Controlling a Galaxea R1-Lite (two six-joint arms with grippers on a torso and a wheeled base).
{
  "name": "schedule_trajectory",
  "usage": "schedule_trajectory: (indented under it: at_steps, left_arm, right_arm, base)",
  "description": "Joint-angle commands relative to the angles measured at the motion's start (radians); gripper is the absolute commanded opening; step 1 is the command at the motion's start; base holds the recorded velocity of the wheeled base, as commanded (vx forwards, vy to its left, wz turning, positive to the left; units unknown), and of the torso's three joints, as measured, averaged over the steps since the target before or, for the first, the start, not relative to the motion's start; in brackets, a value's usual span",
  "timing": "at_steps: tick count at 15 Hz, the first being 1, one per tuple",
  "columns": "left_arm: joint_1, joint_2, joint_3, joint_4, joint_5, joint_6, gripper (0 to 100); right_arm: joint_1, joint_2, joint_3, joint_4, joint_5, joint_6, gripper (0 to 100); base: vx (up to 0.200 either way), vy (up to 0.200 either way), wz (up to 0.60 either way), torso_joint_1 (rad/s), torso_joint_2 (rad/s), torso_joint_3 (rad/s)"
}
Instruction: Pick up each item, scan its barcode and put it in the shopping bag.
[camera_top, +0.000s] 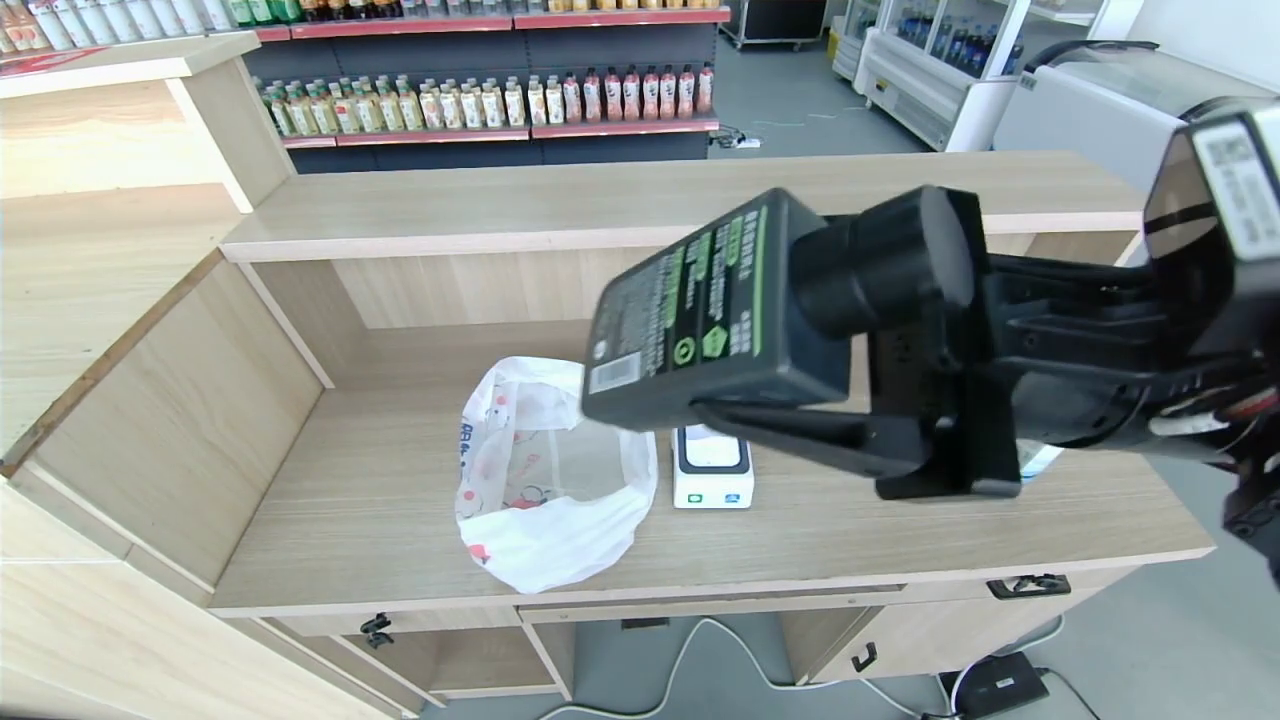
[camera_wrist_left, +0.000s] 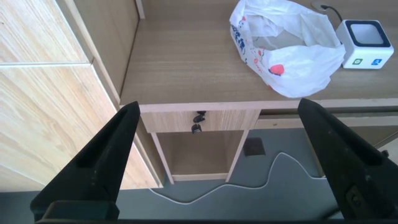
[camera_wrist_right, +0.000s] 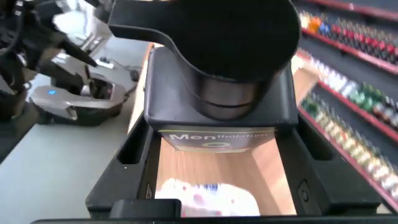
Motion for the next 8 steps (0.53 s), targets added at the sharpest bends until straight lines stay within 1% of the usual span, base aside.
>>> schedule_trajectory:
  at_steps: [1,2,3,4,5,6,7,8]
  left_arm:
    - [0.000,0.000,0.000,0.000,0.000,0.000,100]
    - [0.000,0.000,0.000,0.000,-0.002,-0.001,100]
    - [0.000,0.000,0.000,0.000,0.000,0.000,100]
    - [0.000,0.000,0.000,0.000,0.000,0.000,100]
    - [0.000,0.000,0.000,0.000,0.000,-0.001,100]
    - [0.000,0.000,0.000,0.000,0.000,0.000,100]
    - [0.000,0.000,0.000,0.000,0.000,0.000,100]
    - [0.000,0.000,0.000,0.000,-0.002,0.000,100]
  right_arm:
    - [-0.202,-0.187,0.045,0.138,-0.141,0.141,0]
    - [-0.280,-0.227,0.076,0.146,-0.196,0.230,0]
    - [-0.338,-0.253,0.100,0.145,-0.248,0.310,0]
    - [-0.429,-0.292,0.145,0.148,-0.349,0.425,0]
    - [-0.487,-0.310,0.179,0.154,-0.418,0.483,0]
    - [-0.561,-0.327,0.209,0.201,-0.477,0.506,0]
    - [-0.607,-0.356,0.222,0.295,-0.524,0.511,0]
    - [-0.625,-0.381,0.226,0.396,-0.567,0.513,0]
  base:
    - [0.000,0.000,0.00,0.000,0.00,0.000]
    - [0.000,0.000,0.00,0.000,0.00,0.000]
    - [0.000,0.000,0.00,0.000,0.00,0.000]
    - [0.000,0.000,0.00,0.000,0.00,0.000]
    - [0.000,0.000,0.00,0.000,0.00,0.000]
    - [0.000,0.000,0.00,0.000,0.00,0.000]
    - [0.000,0.000,0.00,0.000,0.00,0.000]
    - [0.000,0.000,0.00,0.000,0.00,0.000]
